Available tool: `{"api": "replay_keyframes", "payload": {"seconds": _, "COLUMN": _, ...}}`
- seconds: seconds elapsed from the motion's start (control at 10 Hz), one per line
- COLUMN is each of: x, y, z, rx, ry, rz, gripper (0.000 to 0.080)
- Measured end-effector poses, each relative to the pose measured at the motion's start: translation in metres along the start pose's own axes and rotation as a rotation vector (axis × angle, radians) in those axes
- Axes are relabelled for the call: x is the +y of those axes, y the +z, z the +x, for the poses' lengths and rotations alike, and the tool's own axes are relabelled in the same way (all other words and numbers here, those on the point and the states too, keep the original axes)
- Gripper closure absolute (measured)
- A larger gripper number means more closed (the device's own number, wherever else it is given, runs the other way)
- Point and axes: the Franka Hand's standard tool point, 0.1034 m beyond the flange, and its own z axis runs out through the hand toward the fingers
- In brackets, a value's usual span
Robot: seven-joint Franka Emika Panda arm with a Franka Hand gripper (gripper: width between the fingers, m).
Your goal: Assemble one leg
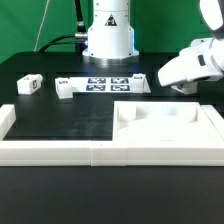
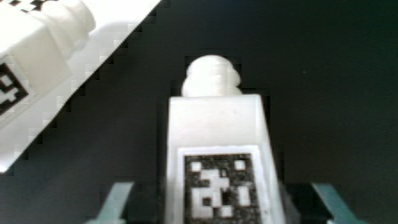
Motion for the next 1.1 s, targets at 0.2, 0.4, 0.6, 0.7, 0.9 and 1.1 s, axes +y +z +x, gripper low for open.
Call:
{"api": "replay_keyframes", "payload": {"seconds": 0.2, "x": 0.0, "y": 0.0, "z": 0.0, "rx": 0.0, "ry": 0.0, "rz": 0.0, "gripper": 0.0511}}
{"api": "replay_keyframes", "payload": {"seconds": 0.4, "x": 0.001, "y": -0.001, "z": 0.0, "rx": 0.002, "ry": -0.007, "rz": 0.0, "gripper": 0.0511}}
{"api": "replay_keyframes", "payload": {"seconds": 0.6, "x": 0.018, "y": -0.029, "z": -0.022, "rx": 0.04, "ry": -0.074, "rz": 0.001, "gripper": 0.0511}}
{"api": "replay_keyframes", "payload": {"seconds": 0.7, "x": 0.025, "y": -0.038, "z": -0.034, "rx": 0.06, "ry": -0.06, "rz": 0.021, "gripper": 0.0509}}
{"api": "replay_keyframes", "payload": {"seconds": 0.9, "x": 0.03, "y": -0.05, "z": -0.047, "rx": 0.048, "ry": -0.051, "rz": 0.018, "gripper": 0.0509}}
{"api": "replay_keyframes", "payload": {"seconds": 1.1, "x": 0.029, "y": -0.049, "z": -0.041, "rx": 0.081, "ry": -0.052, "rz": 0.019, "gripper": 0.0509}}
